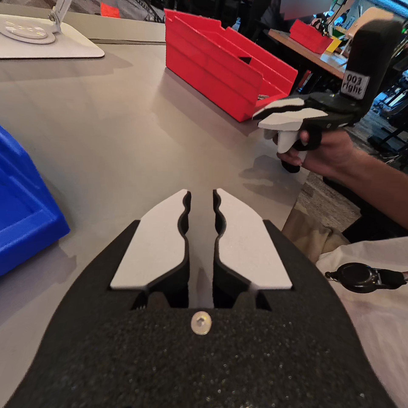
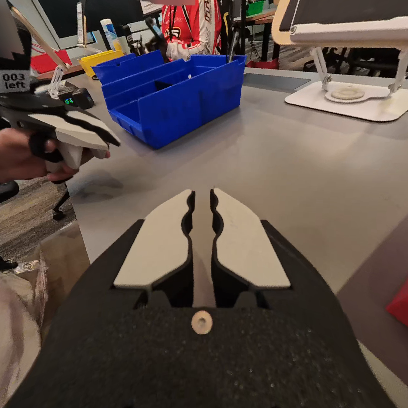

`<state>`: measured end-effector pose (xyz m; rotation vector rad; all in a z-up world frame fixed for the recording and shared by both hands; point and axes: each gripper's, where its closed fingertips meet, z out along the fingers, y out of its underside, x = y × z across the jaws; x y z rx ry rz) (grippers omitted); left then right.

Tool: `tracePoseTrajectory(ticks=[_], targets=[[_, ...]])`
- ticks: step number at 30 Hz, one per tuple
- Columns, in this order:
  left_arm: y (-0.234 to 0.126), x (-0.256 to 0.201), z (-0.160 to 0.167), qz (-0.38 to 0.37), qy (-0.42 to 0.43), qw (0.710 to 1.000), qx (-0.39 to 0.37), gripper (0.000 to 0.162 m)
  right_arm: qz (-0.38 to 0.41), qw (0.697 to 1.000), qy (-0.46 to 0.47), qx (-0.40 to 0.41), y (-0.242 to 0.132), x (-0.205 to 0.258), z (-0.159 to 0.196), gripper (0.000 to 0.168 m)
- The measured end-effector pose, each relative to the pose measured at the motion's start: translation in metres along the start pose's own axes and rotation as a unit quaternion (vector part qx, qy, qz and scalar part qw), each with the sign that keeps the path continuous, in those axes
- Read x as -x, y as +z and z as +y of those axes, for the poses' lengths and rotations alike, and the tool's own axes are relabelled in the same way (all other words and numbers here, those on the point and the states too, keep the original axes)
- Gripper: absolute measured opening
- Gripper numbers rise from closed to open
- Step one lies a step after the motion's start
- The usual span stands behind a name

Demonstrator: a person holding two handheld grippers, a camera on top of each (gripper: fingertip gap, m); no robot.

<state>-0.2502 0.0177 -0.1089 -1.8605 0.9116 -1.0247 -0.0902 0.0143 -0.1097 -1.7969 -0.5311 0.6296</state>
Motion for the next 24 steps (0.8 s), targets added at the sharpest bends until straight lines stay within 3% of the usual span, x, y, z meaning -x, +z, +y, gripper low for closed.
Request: tracePoseTrajectory(ticks=[4, 6, 8, 12, 15, 18, 24], targets=[[-0.024, 0.030, -0.049, -0.044, 0.005, 0.999, -0.022, 0.018, 0.016, 1.000, -0.012, 0.003, -0.005, -0.003, 0.003, 0.009], [-0.037, 0.067, -0.077, -0.095, 0.017, 0.995, 0.011, 0.012, 0.017, 0.999, -0.023, 0.017, -0.005, -0.003, 0.007, 0.009], [-0.041, 0.105, -0.101, -0.116, 0.023, 0.991, 0.063, 0.019, 0.014, 0.999, -0.028, 0.019, -0.004, -0.001, 0.007, 0.008], [-0.021, 0.199, -0.154, -0.151, -0.023, 0.985, 0.086, 0.025, -0.011, 1.000, -0.006, 0.022, -0.002, 0.010, 0.009, 0.006], [0.009, 0.267, -0.160, -0.182, -0.064, 0.974, 0.119, 0.030, -0.020, 1.000, -0.006, 0.023, -0.002, 0.016, 0.010, 0.006], [0.036, 0.310, -0.145, -0.198, -0.080, 0.964, 0.160, 0.035, -0.011, 0.999, -0.022, 0.029, -0.004, 0.015, 0.013, 0.006], [0.067, 0.317, -0.142, -0.154, -0.110, 0.971, 0.147, 0.040, 0.003, 0.999, -0.012, 0.034, -0.015, 0.005, 0.018, 0.006]])
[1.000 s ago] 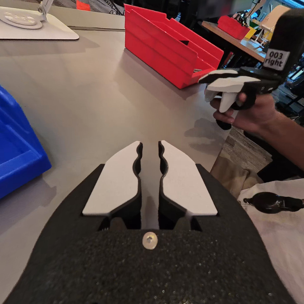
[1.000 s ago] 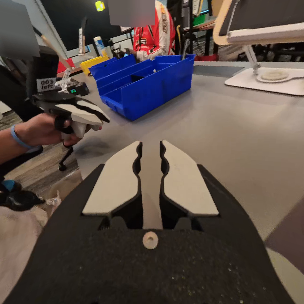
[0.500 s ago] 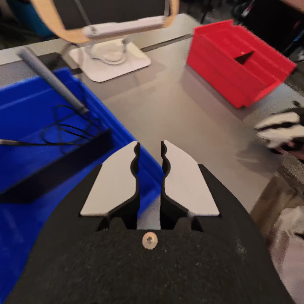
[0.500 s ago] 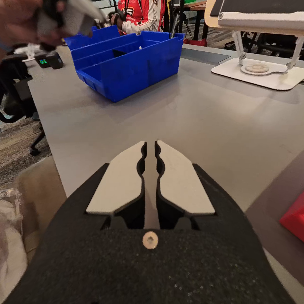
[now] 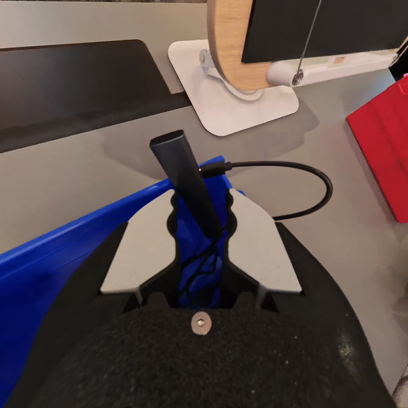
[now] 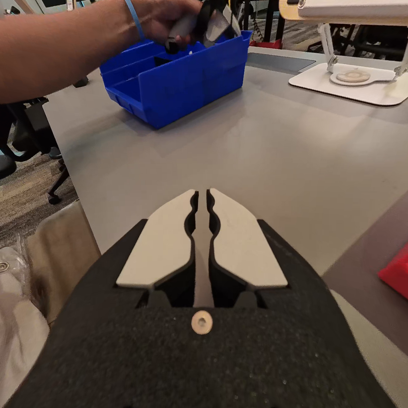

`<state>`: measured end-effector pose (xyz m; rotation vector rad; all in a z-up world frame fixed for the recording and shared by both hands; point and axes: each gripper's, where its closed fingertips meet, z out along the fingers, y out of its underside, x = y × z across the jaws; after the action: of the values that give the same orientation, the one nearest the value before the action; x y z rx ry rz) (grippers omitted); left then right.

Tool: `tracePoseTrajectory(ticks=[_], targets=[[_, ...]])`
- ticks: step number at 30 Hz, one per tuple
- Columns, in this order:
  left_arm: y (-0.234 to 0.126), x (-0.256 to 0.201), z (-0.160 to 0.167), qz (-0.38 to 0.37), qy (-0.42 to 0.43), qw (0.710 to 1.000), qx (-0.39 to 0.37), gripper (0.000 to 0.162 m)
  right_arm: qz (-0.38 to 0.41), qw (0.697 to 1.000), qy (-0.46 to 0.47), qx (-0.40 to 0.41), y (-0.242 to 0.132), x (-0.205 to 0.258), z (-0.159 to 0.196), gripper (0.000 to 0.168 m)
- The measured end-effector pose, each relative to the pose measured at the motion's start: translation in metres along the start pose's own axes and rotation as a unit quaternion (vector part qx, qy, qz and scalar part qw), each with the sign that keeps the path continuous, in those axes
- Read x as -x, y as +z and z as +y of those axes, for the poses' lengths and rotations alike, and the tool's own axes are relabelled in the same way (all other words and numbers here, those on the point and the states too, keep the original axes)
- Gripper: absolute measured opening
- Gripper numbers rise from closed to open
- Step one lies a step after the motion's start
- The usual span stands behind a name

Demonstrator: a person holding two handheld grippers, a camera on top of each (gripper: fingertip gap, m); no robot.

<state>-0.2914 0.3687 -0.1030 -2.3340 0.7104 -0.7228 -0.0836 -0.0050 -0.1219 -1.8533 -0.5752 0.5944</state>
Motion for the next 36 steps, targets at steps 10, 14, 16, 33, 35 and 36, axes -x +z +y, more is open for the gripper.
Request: tracePoseTrajectory(ticks=[10, 14, 16, 33, 35, 36], targets=[[-0.005, 0.000, -0.016, -0.006, 0.024, 0.997, -0.067, 0.024, -0.008, 1.000, 0.015, -0.001, -0.001, 0.002, 0.001, 0.006], [-0.064, -0.026, -0.053, -0.022, 0.085, 0.981, -0.173, 0.024, -0.010, 1.000, 0.018, -0.005, -0.001, 0.002, -0.001, 0.006], [-0.107, -0.052, -0.078, -0.031, 0.124, 0.966, -0.225, 0.024, -0.013, 1.000, 0.022, -0.008, 0.000, 0.002, -0.002, 0.005], [-0.280, -0.357, -0.128, 0.120, 0.332, 0.860, -0.368, 0.023, -0.013, 0.998, 0.033, -0.047, -0.012, 0.004, -0.017, 0.003], [-0.244, -0.357, -0.099, 0.153, 0.304, 0.878, -0.338, 0.023, -0.006, 0.998, 0.030, -0.053, -0.016, 0.004, -0.018, 0.003], [-0.223, -0.354, -0.081, 0.167, 0.288, 0.887, -0.321, 0.023, -0.003, 0.998, 0.028, -0.056, -0.018, 0.003, -0.019, 0.003]])
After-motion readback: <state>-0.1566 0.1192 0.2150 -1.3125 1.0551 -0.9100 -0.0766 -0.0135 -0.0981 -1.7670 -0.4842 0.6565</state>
